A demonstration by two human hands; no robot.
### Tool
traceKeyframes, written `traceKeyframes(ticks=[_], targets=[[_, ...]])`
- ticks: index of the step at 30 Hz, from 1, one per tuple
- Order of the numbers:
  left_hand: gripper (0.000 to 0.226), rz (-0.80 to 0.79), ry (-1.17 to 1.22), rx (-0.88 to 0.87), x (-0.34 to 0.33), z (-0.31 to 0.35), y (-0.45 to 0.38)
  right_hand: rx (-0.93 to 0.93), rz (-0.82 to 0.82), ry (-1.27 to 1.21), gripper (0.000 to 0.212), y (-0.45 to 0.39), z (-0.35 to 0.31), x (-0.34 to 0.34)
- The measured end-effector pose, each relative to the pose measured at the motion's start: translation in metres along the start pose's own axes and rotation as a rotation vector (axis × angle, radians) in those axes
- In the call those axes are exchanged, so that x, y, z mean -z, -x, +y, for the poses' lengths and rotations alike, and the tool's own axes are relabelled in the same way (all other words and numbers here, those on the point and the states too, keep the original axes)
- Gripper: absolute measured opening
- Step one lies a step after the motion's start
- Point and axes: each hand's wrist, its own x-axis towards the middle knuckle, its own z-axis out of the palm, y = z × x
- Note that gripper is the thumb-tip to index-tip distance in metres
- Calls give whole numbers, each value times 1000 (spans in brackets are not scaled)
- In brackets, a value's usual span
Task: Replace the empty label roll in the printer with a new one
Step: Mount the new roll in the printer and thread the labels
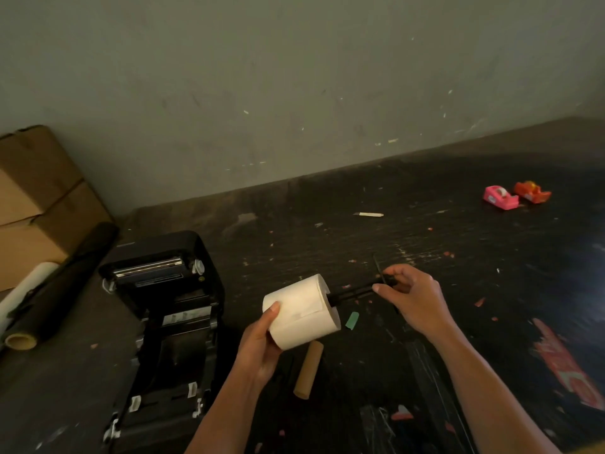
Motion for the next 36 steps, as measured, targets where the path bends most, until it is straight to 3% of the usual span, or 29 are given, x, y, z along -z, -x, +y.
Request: traceKeyframes(ticks=[8, 20, 24, 31, 36], targets=[[52, 36, -279, -81, -12, 23, -3, -85, 52, -215, 31, -3, 23, -18], [56, 44, -543, -215, -46, 39, -1, -149, 130, -670, 26, 6, 31, -66], [39, 77, -533, -247, -48, 37, -2, -189, 143, -854, 24, 6, 24, -72], [27, 116, -561, -414, -51, 42, 5, -158, 147, -967, 24, 4, 7, -77], [26, 146, -743, -586, -57, 54, 9, -157, 146, -1034, 26, 0, -10, -79]])
